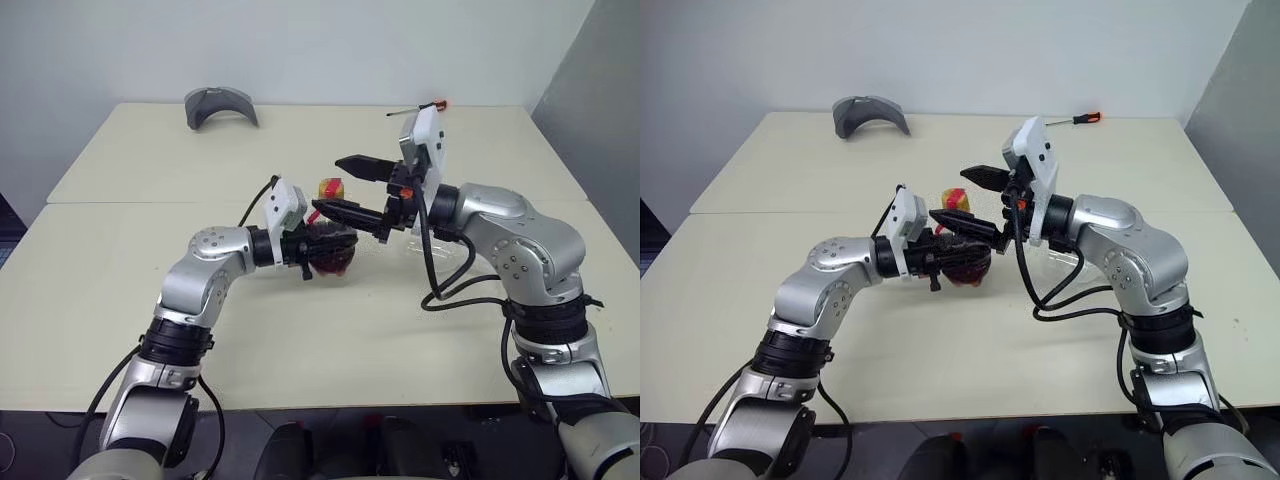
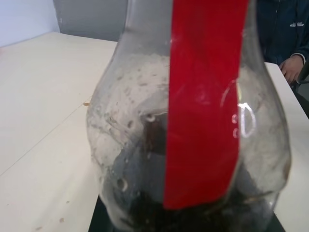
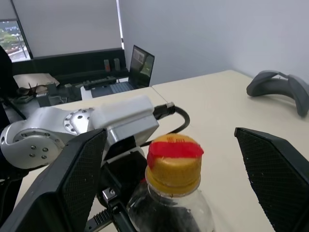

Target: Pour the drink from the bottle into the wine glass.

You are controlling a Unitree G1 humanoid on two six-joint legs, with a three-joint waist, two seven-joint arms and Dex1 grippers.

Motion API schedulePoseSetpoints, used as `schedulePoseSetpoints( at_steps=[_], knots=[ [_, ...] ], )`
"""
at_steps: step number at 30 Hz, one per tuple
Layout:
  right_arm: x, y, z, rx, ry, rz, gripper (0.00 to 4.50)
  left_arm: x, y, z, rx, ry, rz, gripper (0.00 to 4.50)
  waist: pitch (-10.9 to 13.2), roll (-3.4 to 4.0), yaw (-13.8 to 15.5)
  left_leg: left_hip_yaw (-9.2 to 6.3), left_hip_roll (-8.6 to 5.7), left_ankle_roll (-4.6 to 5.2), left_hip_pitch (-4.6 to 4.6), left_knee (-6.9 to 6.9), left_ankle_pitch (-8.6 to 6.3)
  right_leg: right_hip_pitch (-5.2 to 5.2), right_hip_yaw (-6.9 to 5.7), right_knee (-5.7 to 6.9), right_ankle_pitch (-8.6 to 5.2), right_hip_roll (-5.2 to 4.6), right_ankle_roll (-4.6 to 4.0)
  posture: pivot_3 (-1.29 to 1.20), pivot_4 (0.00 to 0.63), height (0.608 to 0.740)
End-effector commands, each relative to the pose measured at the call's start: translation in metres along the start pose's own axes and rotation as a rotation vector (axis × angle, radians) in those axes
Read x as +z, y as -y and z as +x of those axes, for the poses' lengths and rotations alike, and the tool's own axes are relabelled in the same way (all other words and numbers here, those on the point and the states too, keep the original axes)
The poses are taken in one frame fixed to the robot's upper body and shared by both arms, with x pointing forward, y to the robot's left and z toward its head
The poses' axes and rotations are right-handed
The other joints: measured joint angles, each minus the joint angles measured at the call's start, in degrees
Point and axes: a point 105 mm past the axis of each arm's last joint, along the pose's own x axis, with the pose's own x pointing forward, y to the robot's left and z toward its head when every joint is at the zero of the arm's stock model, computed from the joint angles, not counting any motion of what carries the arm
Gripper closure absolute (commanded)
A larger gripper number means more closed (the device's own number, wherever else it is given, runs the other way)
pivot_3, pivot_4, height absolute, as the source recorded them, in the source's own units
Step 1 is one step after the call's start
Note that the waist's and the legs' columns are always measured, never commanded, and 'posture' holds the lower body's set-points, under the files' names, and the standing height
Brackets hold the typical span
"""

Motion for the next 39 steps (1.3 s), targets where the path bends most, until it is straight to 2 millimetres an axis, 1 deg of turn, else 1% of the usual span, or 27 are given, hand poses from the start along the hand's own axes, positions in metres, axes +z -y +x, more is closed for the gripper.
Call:
schedulePoseSetpoints(
  at_steps=[1, 3, 5, 7, 8, 12, 16, 20, 21, 24, 26, 28, 30, 34, 36, 37, 39],
  knots=[
    [0.014, 0.000, 0.002, 0.011, 0.036, -0.051, 0.95, 0.018, -0.001, 0.000, -0.006, 0.044, 0.063, 3.51, 0.00, 0.00, 0.00, 0.00, 0.00, 0.00, 0.00, 0.00, 0.00, 0.00, 0.00, 0.00, 0.00, 0.00, 0.00, 0.00, 0.150, 0.740],
    [0.016, 0.002, 0.002, 0.001, 0.046, -0.044, 1.62, 0.018, -0.001, 0.000, -0.004, 0.043, 0.063, 3.51, 0.00, 0.00, -0.01, 0.00, 0.00, 0.00, 0.00, 0.00, 0.00, 0.00, 0.00, 0.00, 0.00, 0.00, 0.00, 0.00, 0.150, 0.740],
    [0.017, 0.004, 0.003, -0.004, 0.055, -0.034, 2.40, 0.018, -0.001, -0.001, -0.003, 0.043, 0.063, 3.51, 0.00, 0.00, -0.01, 0.00, 0.00, 0.00, 0.01, 0.00, 0.00, 0.00, 0.00, 0.00, 0.00, 0.00, 0.00, 0.00, 0.150, 0.740],
    [0.018, 0.005, 0.003, -0.002, 0.057, -0.031, 3.07, 0.017, 0.000, -0.001, -0.001, 0.042, 0.061, 3.52, 0.00, 0.00, -0.02, 0.00, 0.01, -0.06, 0.01, 0.00, 0.04, -0.01, 0.00, 0.00, 0.00, 0.00, 0.00, 0.00, 0.150, 0.740],
    [0.018, 0.005, 0.004, -0.002, 0.058, -0.030, 3.32, 0.016, 0.000, -0.001, -0.001, 0.041, 0.060, 3.52, 0.00, 0.00, -0.01, 0.00, 0.00, -0.06, 0.00, 0.00, 0.03, -0.01, 0.00, 0.00, 0.00, 0.00, 0.00, 0.00, 0.150, 0.740],
    [0.022, 0.004, 0.004, 0.007, 0.078, -0.021, 3.33, 0.015, 0.004, -0.001, -0.010, 0.040, 0.056, 3.52, 0.00, 0.00, 0.00, 0.00, 0.00, -0.06, -0.01, 0.00, 0.03, -0.01, 0.00, 0.00, 0.00, 0.00, 0.00, 0.00, 0.150, 0.740],
    [0.021, -0.002, 0.001, 0.052, 0.060, -0.063, 3.33, 0.018, 0.007, -0.002, -0.024, 0.051, 0.073, 3.52, 0.00, 0.00, 0.00, 0.00, 0.00, -0.05, -0.01, 0.00, 0.03, -0.01, 0.00, 0.00, 0.00, 0.00, 0.00, 0.00, 0.150, 0.740],
    [0.023, -0.026, -0.009, 0.295, 0.034, -0.094, 3.33, 0.030, 0.029, -0.007, -0.133, 0.055, 0.129, 3.52, 0.05, 0.04, -0.02, 0.01, 0.00, -0.04, -0.01, -0.01, 0.02, -0.01, 0.00, -0.02, 0.00, 0.00, 0.00, 0.00, 0.150, 0.740],
    [0.023, -0.029, -0.011, 0.330, 0.027, -0.096, 3.33, 0.032, 0.032, -0.008, -0.150, 0.053, 0.128, 3.52, 0.05, 0.04, -0.02, 0.01, 0.00, -0.02, -0.02, -0.01, 0.01, -0.01, 0.00, -0.03, 0.00, 0.00, 0.00, 0.00, 0.150, 0.740],
    [0.020, -0.034, -0.013, 0.443, -0.017, -0.123, 3.33, 0.038, 0.054, -0.010, -0.239, 0.053, 0.127, 3.52, 0.06, 0.05, -0.04, -0.01, 0.00, 0.03, 0.01, -0.01, -0.02, 0.00, 0.00, -0.01, 0.00, 0.00, 0.00, 0.00, 0.150, 0.740],
    [0.020, -0.036, -0.012, 0.495, -0.031, -0.124, 3.33, 0.043, 0.067, -0.009, -0.284, 0.068, 0.111, 3.52, 0.06, 0.06, -0.06, -0.02, 0.01, 0.03, 0.04, -0.01, -0.02, 0.02, 0.00, -0.01, 0.00, 0.00, 0.00, 0.00, 0.150, 0.740],
    [0.022, -0.035, -0.008, 0.522, -0.032, -0.123, 3.33, 0.047, 0.075, -0.009, -0.309, 0.081, 0.097, 3.52, 0.06, 0.06, -0.06, -0.03, 0.01, 0.03, 0.03, -0.01, -0.02, 0.02, -0.01, 0.00, 0.00, 0.00, 0.00, 0.00, 0.150, 0.740],
    [0.023, -0.034, -0.005, 0.527, -0.030, -0.123, 3.33, 0.048, 0.078, -0.009, -0.308, 0.082, 0.090, 3.52, 0.06, 0.05, -0.05, -0.02, 0.01, 0.03, 0.03, -0.01, -0.02, 0.02, -0.01, 0.00, 0.00, 0.00, 0.00, 0.00, 0.150, 0.740],
    [0.029, -0.024, -0.001, 0.470, 0.000, -0.097, 3.33, 0.048, 0.067, -0.009, -0.247, 0.075, 0.085, 3.52, 0.06, 0.05, -0.05, -0.03, 0.01, 0.02, 0.02, 0.00, -0.01, 0.02, -0.02, -0.01, 0.00, 0.00, 0.00, 0.00, 0.150, 0.740],
    [0.027, -0.020, -0.005, 0.451, -0.007, -0.080, 2.59, 0.047, 0.061, -0.009, -0.216, 0.077, 0.087, 3.52, 0.06, 0.06, -0.03, -0.03, 0.01, 0.02, 0.02, 0.00, -0.01, 0.02, -0.01, -0.01, 0.00, -0.01, 0.00, 0.00, 0.150, 0.740],
    [0.026, -0.018, -0.007, 0.436, -0.012, -0.081, 2.34, 0.047, 0.058, -0.009, -0.201, 0.079, 0.087, 3.52, 0.06, 0.05, 0.05, -0.03, 0.01, 0.01, 0.01, 0.00, -0.01, 0.02, -0.01, -0.01, 0.00, -0.01, 0.00, 0.00, 0.150, 0.740],
    [0.024, -0.013, -0.012, 0.391, -0.033, -0.111, 1.64, 0.045, 0.052, -0.008, -0.169, 0.076, 0.081, 3.52, 0.06, 0.05, 0.14, -0.03, 0.00, 0.00, -0.01, 0.02, 0.00, 0.02, -0.02, -0.02, 0.00, -0.02, 0.00, 0.00, 0.150, 0.740]
  ],
)
